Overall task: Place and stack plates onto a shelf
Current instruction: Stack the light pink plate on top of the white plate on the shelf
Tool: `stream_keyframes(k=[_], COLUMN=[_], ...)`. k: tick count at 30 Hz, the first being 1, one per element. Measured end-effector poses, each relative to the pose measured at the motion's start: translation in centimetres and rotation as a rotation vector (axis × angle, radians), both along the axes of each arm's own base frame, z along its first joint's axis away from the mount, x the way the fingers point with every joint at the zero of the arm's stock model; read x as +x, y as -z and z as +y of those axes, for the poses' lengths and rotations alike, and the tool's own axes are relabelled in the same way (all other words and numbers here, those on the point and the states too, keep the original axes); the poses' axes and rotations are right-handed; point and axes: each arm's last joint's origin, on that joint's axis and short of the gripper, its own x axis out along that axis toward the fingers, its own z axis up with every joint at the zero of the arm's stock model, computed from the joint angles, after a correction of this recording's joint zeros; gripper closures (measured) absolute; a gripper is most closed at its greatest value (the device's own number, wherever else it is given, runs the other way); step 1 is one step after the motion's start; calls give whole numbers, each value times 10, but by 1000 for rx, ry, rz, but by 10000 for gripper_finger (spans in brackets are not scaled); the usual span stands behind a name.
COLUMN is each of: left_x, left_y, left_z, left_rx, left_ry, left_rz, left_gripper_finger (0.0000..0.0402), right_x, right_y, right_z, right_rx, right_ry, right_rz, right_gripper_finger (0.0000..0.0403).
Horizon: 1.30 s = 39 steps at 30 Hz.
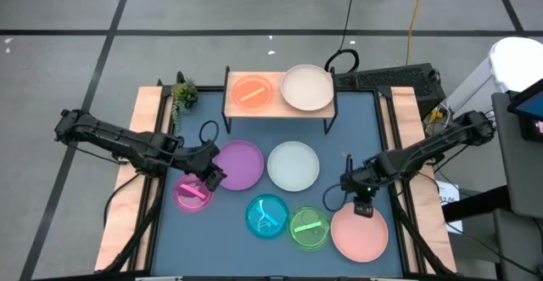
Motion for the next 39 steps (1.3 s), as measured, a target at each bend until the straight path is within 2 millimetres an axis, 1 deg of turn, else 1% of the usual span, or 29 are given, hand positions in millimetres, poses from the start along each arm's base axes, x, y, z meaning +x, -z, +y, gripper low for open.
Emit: stream_keyframes(k=[4, 7, 12, 16, 21, 25, 32, 35, 39], left_x=[0, 0, 0, 1, 1, 1, 1, 1, 1], left_y=[0, 0, 0, 0, -1, -1, -1, -1, -1], left_z=[0, 0, 0, 0, 0, 1, 1, 1, 1], left_rx=[1, 1, -4, -5, 15, 24, 35, 32, 34], left_ry=[1, 2, -4, -16, -9, -16, -7, -12, -10], left_rz=[0, -1, -5, -8, -11, -13, -14, -14, -14], left_gripper_finger=[266, 266, 266, 266, 266, 266, 266, 266, 266], right_x=[-4, -4, -4, -3, -3, -5, -11, -10, -11], right_y=[7, 10, 12, 12, 12, 19, 32, 33, 33], right_z=[0, 2, 3, 4, 4, 3, 1, 1, 1], right_rx=[-6, -5, -64, -67, -73, -74, -65, -58, -57], right_ry=[-24, -58, -76, -109, -151, -165, -124, -123, -113], right_rz=[2, -29, -64, -95, -114, -113, -92, -100, -95], right_gripper_finger=[302, 311, 303, 291, 295, 309, 335, 356, 394])
